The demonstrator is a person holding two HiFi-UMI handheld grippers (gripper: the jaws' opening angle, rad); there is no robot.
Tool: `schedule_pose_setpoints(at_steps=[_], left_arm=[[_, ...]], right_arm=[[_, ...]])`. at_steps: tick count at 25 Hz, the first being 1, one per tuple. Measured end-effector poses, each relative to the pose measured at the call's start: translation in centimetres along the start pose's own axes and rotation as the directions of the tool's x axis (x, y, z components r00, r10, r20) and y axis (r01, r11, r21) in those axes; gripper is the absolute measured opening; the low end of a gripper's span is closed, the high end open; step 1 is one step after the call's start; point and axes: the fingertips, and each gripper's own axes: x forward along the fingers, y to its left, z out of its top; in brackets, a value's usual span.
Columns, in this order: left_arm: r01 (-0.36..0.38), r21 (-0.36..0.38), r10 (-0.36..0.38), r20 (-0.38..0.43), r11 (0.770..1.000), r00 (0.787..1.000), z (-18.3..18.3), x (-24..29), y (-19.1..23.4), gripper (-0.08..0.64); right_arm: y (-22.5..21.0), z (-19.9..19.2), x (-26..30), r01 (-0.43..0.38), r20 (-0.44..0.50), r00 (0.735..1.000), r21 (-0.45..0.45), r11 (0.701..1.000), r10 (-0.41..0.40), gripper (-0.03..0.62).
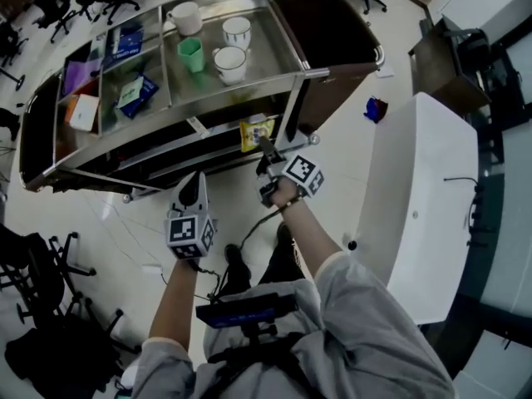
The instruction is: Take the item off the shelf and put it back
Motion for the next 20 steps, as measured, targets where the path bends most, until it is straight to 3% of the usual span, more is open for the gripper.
schedule_pose_setpoints(at_steps=[12, 20], left_arm=[[-0.024, 0.068, 0.021, 0.042, 0.997, 0.999, 0.9, -3.9, 1.9, 0.008], [-0.087, 0.026, 0.086, 0.034, 0.996, 0.996, -0.6, -5.7, 4.3, 0.007]], right_arm=[[4.7, -2.4, -9.0, -0.124, -0.076, 0.990, -0.015, 0.992, 0.122, 0.012], [4.0, -3.1, -12.5, -0.137, -0.073, 0.988, 0.014, 0.990, 0.138, 0.012]])
